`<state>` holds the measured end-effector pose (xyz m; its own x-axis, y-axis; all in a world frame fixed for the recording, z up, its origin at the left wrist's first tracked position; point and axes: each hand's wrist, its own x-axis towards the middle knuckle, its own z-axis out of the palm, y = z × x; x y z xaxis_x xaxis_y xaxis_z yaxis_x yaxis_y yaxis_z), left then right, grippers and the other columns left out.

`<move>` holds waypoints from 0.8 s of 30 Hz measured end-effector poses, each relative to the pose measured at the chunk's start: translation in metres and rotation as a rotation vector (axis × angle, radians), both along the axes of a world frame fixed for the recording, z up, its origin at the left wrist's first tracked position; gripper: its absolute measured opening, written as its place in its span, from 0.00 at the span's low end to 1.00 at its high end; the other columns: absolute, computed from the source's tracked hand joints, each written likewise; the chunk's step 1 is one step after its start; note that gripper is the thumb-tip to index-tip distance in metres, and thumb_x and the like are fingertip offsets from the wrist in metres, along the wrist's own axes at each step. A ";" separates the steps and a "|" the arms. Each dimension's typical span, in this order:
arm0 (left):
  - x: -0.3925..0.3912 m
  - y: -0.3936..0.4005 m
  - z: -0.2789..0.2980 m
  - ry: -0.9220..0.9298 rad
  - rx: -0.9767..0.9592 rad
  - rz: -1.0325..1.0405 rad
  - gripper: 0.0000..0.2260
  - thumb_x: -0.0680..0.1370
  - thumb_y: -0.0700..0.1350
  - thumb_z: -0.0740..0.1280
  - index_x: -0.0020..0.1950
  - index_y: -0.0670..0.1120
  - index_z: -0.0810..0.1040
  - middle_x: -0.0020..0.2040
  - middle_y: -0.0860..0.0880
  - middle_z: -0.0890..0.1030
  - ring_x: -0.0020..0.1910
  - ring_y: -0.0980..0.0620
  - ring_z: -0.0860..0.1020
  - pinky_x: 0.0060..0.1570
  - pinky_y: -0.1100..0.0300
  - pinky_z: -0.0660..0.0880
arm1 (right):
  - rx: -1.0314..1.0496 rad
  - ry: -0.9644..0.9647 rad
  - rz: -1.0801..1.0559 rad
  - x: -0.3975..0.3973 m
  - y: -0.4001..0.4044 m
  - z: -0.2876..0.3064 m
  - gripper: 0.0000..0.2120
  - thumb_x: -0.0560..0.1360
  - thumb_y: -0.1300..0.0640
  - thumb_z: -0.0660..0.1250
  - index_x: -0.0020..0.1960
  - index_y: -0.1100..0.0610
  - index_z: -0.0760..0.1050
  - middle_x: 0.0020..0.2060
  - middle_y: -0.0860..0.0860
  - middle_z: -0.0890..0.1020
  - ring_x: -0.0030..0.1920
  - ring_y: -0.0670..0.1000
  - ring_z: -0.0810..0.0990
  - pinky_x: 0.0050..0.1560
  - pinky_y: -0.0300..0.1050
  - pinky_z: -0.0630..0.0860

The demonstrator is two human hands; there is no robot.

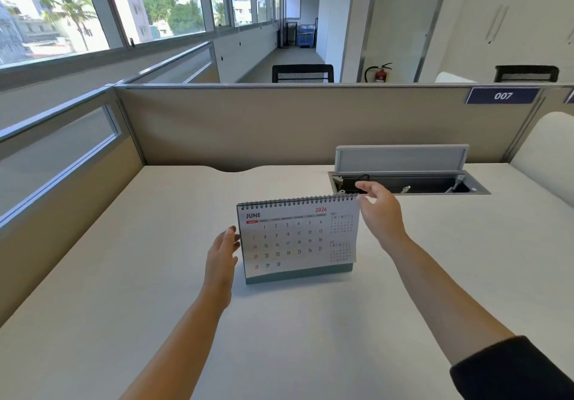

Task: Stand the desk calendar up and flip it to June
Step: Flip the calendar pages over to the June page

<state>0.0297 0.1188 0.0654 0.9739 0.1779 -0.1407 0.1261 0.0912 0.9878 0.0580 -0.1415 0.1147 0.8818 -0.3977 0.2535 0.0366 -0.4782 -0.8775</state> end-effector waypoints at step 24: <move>0.024 -0.071 0.044 0.168 0.246 -0.025 0.45 0.74 0.53 0.65 0.72 0.52 0.30 0.74 0.42 0.30 0.74 0.40 0.37 0.70 0.38 0.52 | -0.217 -0.032 -0.013 -0.029 0.019 -0.034 0.06 0.75 0.54 0.64 0.49 0.54 0.70 0.47 0.49 0.77 0.40 0.51 0.79 0.33 0.40 0.73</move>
